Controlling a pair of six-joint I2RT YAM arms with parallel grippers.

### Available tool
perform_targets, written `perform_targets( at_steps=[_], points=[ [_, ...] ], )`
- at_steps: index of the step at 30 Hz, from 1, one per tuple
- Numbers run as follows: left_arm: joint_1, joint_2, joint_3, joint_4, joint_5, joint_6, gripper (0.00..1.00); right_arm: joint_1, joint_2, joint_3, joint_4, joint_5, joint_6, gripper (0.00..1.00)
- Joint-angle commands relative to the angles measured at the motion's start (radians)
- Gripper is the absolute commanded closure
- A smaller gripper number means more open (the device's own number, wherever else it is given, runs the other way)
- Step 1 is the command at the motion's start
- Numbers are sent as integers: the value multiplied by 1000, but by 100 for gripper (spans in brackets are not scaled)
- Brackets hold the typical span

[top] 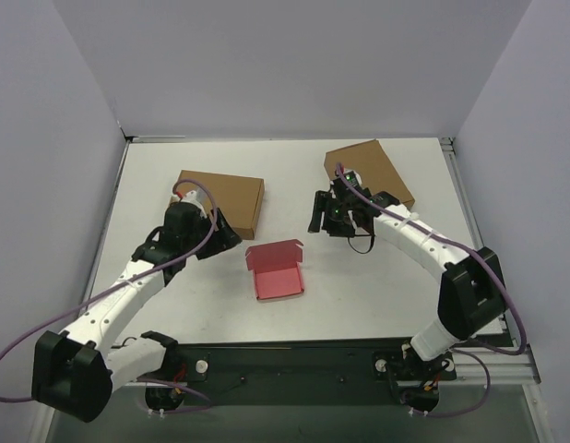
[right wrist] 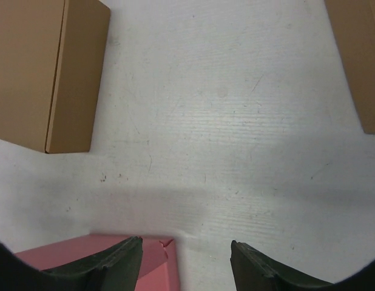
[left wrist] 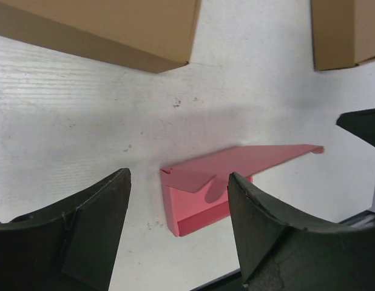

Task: Fold the paper box

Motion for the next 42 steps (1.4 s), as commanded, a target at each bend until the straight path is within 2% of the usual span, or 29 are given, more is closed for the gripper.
perform_targets(
  at_steps=[1, 8, 17, 27, 31, 36, 37, 38, 42],
  points=[
    [22, 86, 18, 14, -20, 10, 26, 0, 81, 93, -51, 49, 31, 41],
    [14, 202, 2, 14, 58, 41, 27, 22, 151, 124, -96, 43, 2, 42],
    [-73, 242, -7, 17, 77, 18, 36, 93, 166, 107, -113, 29, 30, 46],
    [-151, 236, -51, 62, 52, -48, 36, 136, 174, 93, -143, 13, 105, 51],
    [-128, 204, -15, 10, 5, 8, 29, 118, 152, 66, -143, 11, 93, 50],
    [-98, 33, 4, -67, -21, 129, 28, 55, 8, -22, -54, -44, -70, 45],
    [-99, 5, 4, -95, -24, 137, 28, 44, -18, -49, -41, -59, -149, 44],
    [-99, -21, -1, -105, -23, 146, 28, 38, -61, -63, -1, -123, -189, 43],
    [-120, -162, -39, -87, 106, 174, 28, 23, -81, -66, 38, -288, -360, 43]
  ],
)
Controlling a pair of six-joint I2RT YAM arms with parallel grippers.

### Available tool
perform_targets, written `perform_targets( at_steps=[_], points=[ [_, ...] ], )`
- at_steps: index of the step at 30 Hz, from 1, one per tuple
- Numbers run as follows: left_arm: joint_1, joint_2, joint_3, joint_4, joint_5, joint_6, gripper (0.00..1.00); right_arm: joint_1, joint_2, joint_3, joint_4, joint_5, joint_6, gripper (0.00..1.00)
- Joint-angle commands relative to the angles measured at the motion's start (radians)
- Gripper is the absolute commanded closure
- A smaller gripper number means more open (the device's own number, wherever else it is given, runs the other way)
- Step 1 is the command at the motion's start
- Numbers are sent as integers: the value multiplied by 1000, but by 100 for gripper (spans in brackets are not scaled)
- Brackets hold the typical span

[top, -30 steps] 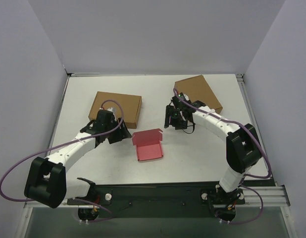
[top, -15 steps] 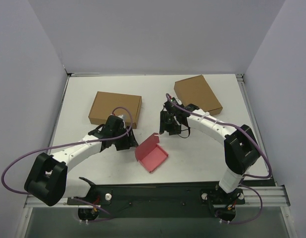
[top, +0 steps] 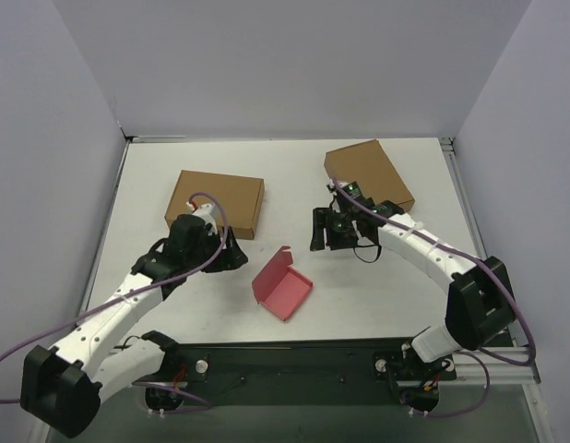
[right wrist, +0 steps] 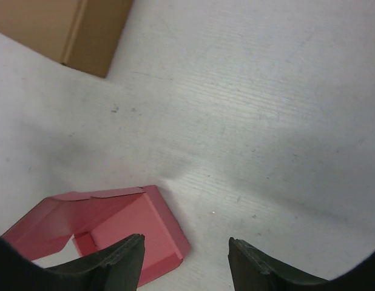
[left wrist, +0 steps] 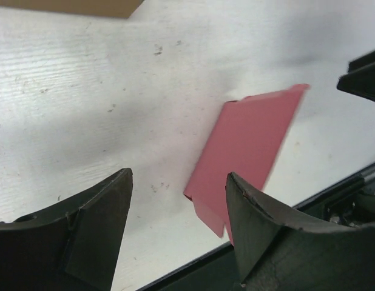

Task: Fold the paper box

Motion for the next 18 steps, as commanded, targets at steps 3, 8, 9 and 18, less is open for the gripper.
perform_targets(
  at_steps=[3, 8, 9, 18],
  points=[
    [-50, -134, 2, 32, 212, 84, 27, -3, -17, 46, 79, -223, -245, 42],
    [-92, -62, 53, 22, 272, 165, 27, -1, -24, 60, 113, -259, -235, 41],
    [-103, -21, 85, 11, 245, 185, 27, -3, -32, 52, 114, -259, -232, 41],
    [-193, 251, 263, -37, 185, 406, 53, -1, -145, -41, 133, -199, -199, 42]
  ],
)
